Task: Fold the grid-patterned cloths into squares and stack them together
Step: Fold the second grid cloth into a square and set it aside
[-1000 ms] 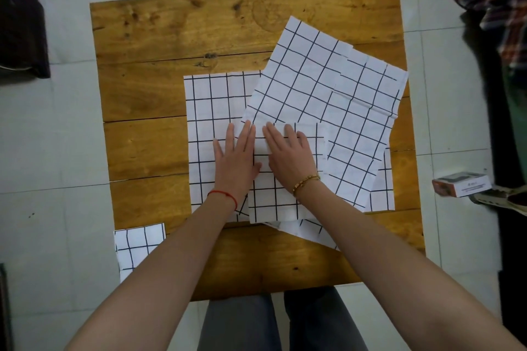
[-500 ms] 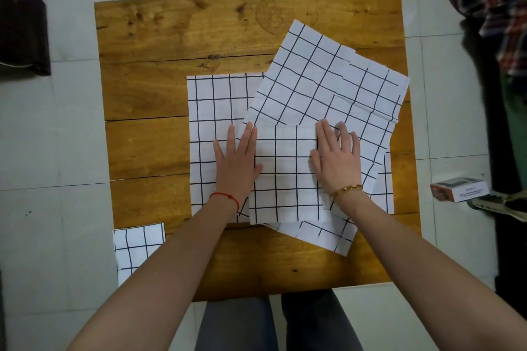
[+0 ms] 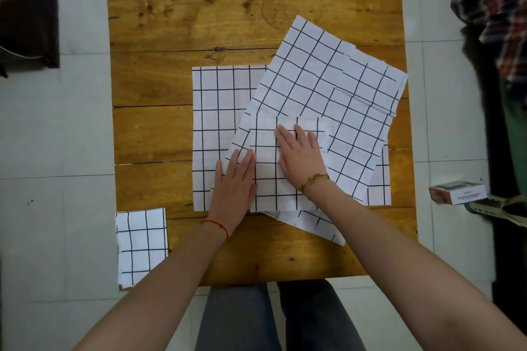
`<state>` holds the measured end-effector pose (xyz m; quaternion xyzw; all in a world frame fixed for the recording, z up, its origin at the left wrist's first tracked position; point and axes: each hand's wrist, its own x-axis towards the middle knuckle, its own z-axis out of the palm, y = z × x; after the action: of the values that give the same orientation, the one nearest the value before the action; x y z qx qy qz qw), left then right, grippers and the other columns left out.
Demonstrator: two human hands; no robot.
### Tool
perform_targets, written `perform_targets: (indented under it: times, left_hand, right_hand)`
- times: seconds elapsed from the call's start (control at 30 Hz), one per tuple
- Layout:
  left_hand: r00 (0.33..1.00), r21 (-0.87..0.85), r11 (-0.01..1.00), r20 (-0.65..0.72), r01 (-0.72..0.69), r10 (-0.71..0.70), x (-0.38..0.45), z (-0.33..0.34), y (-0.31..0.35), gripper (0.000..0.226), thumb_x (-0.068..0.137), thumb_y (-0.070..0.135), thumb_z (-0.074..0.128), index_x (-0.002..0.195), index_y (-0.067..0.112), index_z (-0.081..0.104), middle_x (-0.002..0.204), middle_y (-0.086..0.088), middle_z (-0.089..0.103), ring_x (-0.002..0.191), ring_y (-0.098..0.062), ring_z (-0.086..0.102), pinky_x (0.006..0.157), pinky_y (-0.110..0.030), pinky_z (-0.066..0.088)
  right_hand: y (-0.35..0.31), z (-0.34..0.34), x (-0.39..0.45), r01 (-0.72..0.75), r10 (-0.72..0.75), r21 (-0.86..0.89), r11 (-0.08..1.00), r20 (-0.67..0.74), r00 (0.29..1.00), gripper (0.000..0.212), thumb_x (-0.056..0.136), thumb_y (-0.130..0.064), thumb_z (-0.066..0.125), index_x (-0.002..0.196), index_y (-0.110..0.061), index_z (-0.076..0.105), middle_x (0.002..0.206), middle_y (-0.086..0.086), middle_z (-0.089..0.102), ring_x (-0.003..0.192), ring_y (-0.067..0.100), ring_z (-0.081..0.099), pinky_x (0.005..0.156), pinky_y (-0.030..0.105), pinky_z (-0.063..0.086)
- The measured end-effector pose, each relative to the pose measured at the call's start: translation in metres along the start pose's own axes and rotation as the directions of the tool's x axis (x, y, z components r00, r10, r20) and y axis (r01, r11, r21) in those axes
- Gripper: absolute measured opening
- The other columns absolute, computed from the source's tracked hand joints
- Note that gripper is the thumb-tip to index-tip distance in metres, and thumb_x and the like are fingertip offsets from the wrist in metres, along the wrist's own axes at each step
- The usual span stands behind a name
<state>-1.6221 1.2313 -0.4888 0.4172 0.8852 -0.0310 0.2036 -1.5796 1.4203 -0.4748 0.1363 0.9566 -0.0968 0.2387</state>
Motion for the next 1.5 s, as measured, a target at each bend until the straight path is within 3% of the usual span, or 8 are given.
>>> perform_targets:
  times: [0.27,0.47,0.6,0.7,0.9,1.2,1.37,1.5]
  left_hand:
    - [0.997,-0.008,0.999,0.061,-0.039,0.039,-0.082,0.027,0.012,0.064,0.1,0.039,0.033,0.154,0.014,0.01,0.162,-0.006,0.005,0.149,-0.031,0.003,0.115,-0.057,0.022]
    - [0.994,-0.009,1.0,0.106,-0.023,0.024,-0.112,0.036,0.023,0.061,0.099,0.041,0.036,0.152,0.013,0.023,0.159,-0.005,0.021,0.147,-0.03,0.014,0.112,-0.058,0.026]
    - [0.999,-0.065,0.997,0.003,-0.032,0.032,-0.108,0.026,0.029,0.048,0.099,0.036,0.032,0.14,0.014,0.045,0.146,-0.006,0.042,0.14,-0.028,0.032,0.111,-0.053,0.031]
    - [0.988,-0.222,0.975,-0.144,0.025,-0.058,-0.089,0.011,0.034,0.034,0.097,0.028,0.043,0.126,0.015,0.053,0.128,-0.006,0.052,0.125,-0.023,0.046,0.107,-0.043,0.04]
    - [0.896,-0.544,0.793,-0.155,0.274,-0.416,-0.028,-0.012,0.035,0.028,0.091,0.022,0.055,0.118,0.014,0.055,0.109,-0.003,0.055,0.099,-0.017,0.05,0.083,-0.032,0.048]
    - [0.757,-0.698,0.453,0.198,0.555,-0.622,0.017,-0.015,0.034,0.024,0.088,0.024,0.064,0.106,0.01,0.057,0.11,-0.011,0.055,0.103,-0.025,0.054,0.085,-0.038,0.05]
    - [0.73,-0.777,0.318,0.249,0.543,-0.637,0.023,-0.02,0.03,0.012,0.085,0.02,0.067,0.093,0.013,0.06,0.105,-0.008,0.06,0.093,-0.02,0.058,0.076,-0.026,0.046]
    - [0.692,-0.852,0.09,0.353,0.516,-0.63,0.019,-0.032,0.026,0.018,0.082,0.012,0.069,0.098,0.013,0.06,0.097,-0.003,0.066,0.091,-0.018,0.063,0.07,-0.018,0.049]
  right_hand:
    - [-0.005,0.0,-0.003,-0.02,0.021,-0.003,1.0,0.026,0.999,0.058,0.099,-0.031,0.027,0.151,-0.016,0.006,0.159,-0.003,0.005,0.144,0.03,0.007,0.117,0.05,0.008]
    - [-0.002,0.002,-0.002,0.007,-0.007,0.006,1.0,-0.007,1.0,0.057,0.098,-0.03,0.028,0.151,-0.016,0.01,0.159,-0.002,0.01,0.144,0.03,0.01,0.116,0.051,0.01]
    - [0.009,0.0,-0.009,0.056,-0.015,0.199,0.978,-0.203,0.979,0.053,0.094,-0.021,0.037,0.146,-0.016,0.029,0.154,0.002,0.026,0.139,0.03,0.024,0.113,0.048,0.022]
    - [0.027,-0.002,-0.023,-0.024,0.18,0.367,0.93,-0.398,0.899,0.039,0.09,-0.015,0.045,0.128,-0.009,0.05,0.131,0.01,0.051,0.115,0.03,0.047,0.096,0.04,0.04]
    - [0.059,0.012,-0.052,-0.352,0.673,0.763,0.542,-0.144,0.725,0.005,0.088,-0.018,0.052,0.088,-0.015,0.055,0.084,0.002,0.06,0.081,0.021,0.057,0.072,0.034,0.051]
    - [0.052,0.031,-0.057,-0.429,0.613,0.799,0.422,0.096,0.784,0.02,0.082,-0.029,0.066,0.09,-0.013,0.057,0.09,0.006,0.06,0.079,0.018,0.056,0.069,0.028,0.045]
    - [0.049,0.027,-0.054,-0.427,0.646,0.845,0.322,0.133,0.751,0.015,0.082,-0.022,0.068,0.086,-0.012,0.058,0.086,0.002,0.059,0.079,0.015,0.054,0.069,0.021,0.039]
    - [0.049,0.022,-0.056,-0.384,0.67,0.903,0.19,0.167,0.723,0.014,0.081,-0.021,0.069,0.085,-0.013,0.059,0.071,-0.007,0.056,0.071,0.012,0.052,0.076,0.027,0.046]
